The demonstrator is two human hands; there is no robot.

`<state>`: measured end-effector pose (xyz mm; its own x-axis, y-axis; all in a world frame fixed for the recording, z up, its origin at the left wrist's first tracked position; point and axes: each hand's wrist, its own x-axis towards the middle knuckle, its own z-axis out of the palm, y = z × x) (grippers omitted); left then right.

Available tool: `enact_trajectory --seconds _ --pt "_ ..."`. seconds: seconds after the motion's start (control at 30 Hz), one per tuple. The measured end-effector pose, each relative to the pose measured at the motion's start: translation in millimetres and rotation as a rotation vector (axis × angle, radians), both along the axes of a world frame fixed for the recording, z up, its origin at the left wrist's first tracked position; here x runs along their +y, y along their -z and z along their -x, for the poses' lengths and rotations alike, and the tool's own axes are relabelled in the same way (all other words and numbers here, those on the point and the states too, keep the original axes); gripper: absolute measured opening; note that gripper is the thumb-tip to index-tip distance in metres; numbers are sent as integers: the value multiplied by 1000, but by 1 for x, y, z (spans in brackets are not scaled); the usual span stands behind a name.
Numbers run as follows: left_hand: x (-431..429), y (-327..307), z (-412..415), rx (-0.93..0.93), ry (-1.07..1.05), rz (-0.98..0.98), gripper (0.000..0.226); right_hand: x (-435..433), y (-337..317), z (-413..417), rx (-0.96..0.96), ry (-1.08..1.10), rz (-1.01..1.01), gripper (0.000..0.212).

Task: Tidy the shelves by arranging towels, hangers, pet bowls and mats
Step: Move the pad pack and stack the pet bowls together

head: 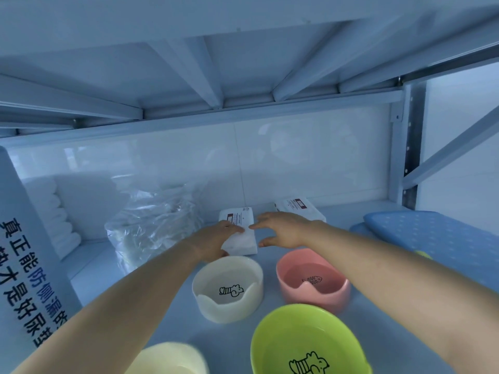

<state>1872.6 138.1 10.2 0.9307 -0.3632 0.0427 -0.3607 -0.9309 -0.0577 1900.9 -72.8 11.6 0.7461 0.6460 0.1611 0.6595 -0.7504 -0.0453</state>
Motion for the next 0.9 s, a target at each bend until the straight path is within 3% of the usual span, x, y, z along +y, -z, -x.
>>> enact_trajectory --seconds 0.37,0.57,0.7,0.9 --pt "11 13 -2 -143 65 163 59 3 5 -8 44 64 -18 69" --pt "10 10 -8 -104 2 165 75 8 11 -13 66 86 -30 68" --pt "6 8 -12 -55 0 101 72 10 12 -14 90 101 -51 69" --pt "1 6 -10 -18 94 227 69 -3 4 -12 79 127 -41 73"
